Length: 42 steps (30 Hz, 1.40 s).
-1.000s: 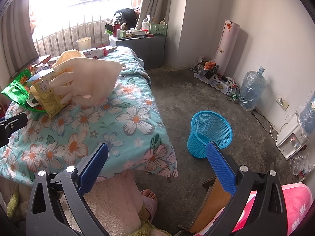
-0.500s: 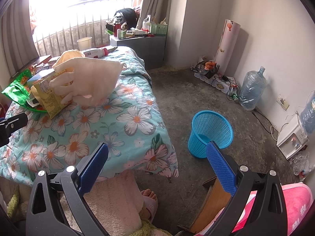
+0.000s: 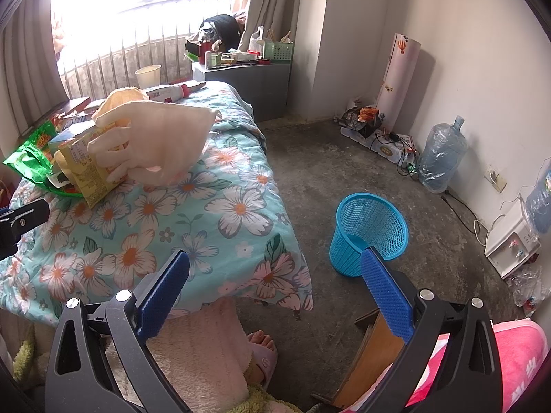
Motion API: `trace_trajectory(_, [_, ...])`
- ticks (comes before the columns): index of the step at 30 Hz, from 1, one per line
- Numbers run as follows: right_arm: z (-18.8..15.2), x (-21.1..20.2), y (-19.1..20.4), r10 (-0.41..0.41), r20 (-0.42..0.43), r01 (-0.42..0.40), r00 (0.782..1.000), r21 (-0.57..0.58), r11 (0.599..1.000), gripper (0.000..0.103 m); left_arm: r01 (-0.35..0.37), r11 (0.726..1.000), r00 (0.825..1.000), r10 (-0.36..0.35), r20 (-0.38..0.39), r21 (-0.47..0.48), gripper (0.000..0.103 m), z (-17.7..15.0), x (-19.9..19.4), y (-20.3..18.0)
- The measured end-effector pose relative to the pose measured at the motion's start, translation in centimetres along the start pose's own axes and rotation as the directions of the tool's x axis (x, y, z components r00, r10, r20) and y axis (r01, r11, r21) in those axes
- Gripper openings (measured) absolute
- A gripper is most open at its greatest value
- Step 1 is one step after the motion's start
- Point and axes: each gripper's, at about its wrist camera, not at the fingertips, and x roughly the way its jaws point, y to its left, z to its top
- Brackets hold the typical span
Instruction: Collect trash
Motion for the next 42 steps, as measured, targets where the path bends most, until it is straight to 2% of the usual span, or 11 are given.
trace_trajectory(8, [0.0,-0.1,-0.1,0.005,0.002,-0.005,1.000,0.005,1.000,0.097,-0.001,1.000,1.000,0.001,-0.002,-0.001,0.094,-0.1,0.1,0.0])
trace_trajectory(17, [1.1,-0.4,-0.3,0.063,0.035,-0.066,0.997,0.077,0.995,0.097,0.006,1.000,1.000,-0.006,-0.008,0.003,0.094,-0.1,1.0,0.8])
trace_trajectory(23, [2.9,0.6,-0.5,0.154,0.099,-0.169,0.983,0.176,0.970,0.097,0.036,0.999,0.999,-0.036,0.040,-0.006,0.094,0.6,1.8,2.4])
trace_trajectory(27, [5.2,2.7,-0.1,0.300,0.096,-0.315,0.949,0.266,0.911,0.097,0.073,0.997,0.994,-0.072,0.082,-0.012,0.094,1.4,2.5,3.5])
trace_trajectory(30, [7.3,5.1,0.0,0.427,0.090,-0.430,0.900,0.352,0.831,0.097,0.115,0.993,0.988,-0.113,0.109,-0.008,0.094,1.9,3.2,4.2])
trace_trajectory(32, [8.8,6.8,0.0,0.503,0.088,-0.489,0.860,0.425,0.762,0.097,0.146,0.989,0.982,-0.144,0.123,-0.005,0.094,2.1,3.6,4.6])
trace_trajectory(34, [10.1,8.6,0.2,0.563,0.097,-0.534,0.821,0.478,0.697,0.097,0.173,0.985,0.976,-0.171,0.136,-0.006,0.094,2.2,3.9,4.9])
trace_trajectory(35, [10.8,9.5,0.4,0.578,0.093,-0.540,0.811,0.501,0.676,0.097,0.181,0.984,0.974,-0.178,0.142,-0.007,0.094,2.3,4.0,5.0])
trace_trajectory(37, [12.1,11.3,0.6,0.591,0.094,-0.541,0.801,0.536,0.648,0.097,0.195,0.981,0.970,-0.192,0.148,-0.005,0.094,2.4,4.2,5.1])
trace_trajectory(40, [13.5,14.5,0.7,0.579,0.072,-0.502,0.812,0.591,0.631,0.096,0.223,0.975,0.964,-0.221,0.147,0.002,0.094,2.4,4.4,5.1])
trace_trajectory(42, [13.8,16.7,0.5,0.573,0.023,-0.457,0.820,0.630,0.628,0.084,0.237,0.972,0.962,-0.236,0.140,0.011,0.094,2.2,4.5,5.0])
